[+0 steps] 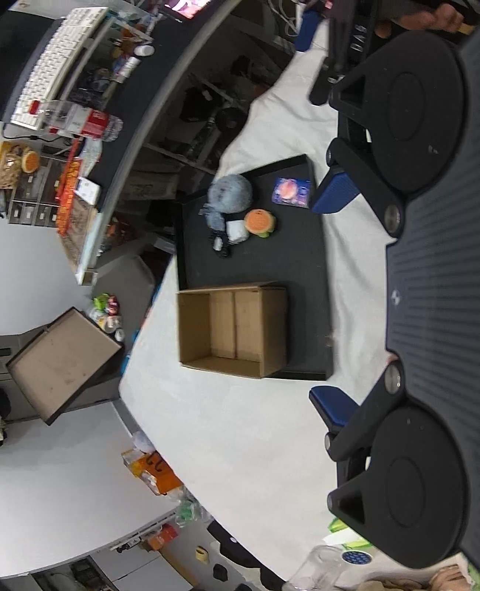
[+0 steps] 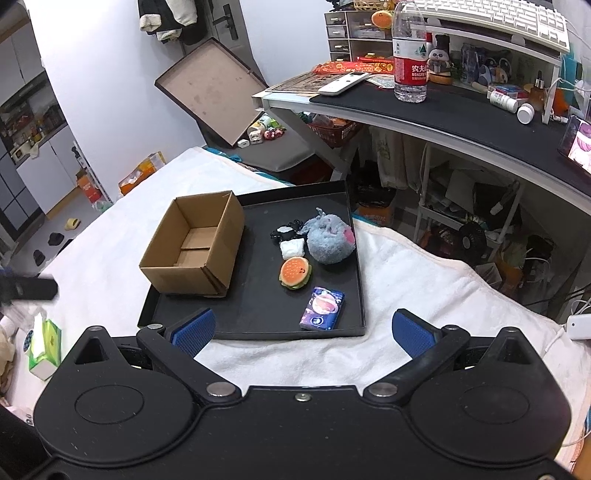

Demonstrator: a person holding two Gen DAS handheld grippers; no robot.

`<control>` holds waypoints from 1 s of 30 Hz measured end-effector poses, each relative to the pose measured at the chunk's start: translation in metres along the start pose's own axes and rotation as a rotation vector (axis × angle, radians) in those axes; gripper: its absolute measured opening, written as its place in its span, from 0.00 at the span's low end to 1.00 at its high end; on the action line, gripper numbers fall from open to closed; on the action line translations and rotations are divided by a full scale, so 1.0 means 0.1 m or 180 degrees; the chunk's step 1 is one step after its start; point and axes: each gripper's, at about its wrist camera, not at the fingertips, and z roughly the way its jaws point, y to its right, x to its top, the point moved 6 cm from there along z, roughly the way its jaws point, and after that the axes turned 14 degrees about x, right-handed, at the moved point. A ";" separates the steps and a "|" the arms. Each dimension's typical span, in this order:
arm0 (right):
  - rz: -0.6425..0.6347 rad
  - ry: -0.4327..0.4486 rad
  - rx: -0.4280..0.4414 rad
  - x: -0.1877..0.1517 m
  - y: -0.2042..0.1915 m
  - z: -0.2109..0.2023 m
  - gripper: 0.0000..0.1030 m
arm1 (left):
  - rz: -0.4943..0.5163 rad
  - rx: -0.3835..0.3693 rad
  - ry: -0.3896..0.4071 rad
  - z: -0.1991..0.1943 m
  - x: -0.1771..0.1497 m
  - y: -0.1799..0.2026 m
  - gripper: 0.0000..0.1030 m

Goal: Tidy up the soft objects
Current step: 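Move the right gripper down toward the grey plush mouse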

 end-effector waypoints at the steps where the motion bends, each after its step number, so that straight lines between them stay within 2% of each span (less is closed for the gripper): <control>1: -0.0005 -0.0001 -0.0011 0.01 0.01 0.01 1.00 | -0.0002 -0.0011 0.0016 0.00 0.04 -0.01 0.96; 8: 0.0066 0.0022 0.0026 0.06 0.07 0.09 1.00 | 0.0032 0.0017 0.0076 0.07 0.30 -0.05 0.96; 17: 0.0262 0.0197 0.0073 0.16 0.27 0.18 1.00 | 0.0021 0.0065 0.0141 0.27 0.57 -0.09 0.96; 23: 0.0277 0.0319 0.0099 0.23 0.35 0.22 1.00 | 0.0012 0.0121 0.0165 0.48 0.66 -0.12 0.96; 30: 0.0352 0.0296 0.0053 0.24 0.50 0.40 1.00 | -0.0036 0.0146 0.0095 0.79 0.70 -0.17 0.96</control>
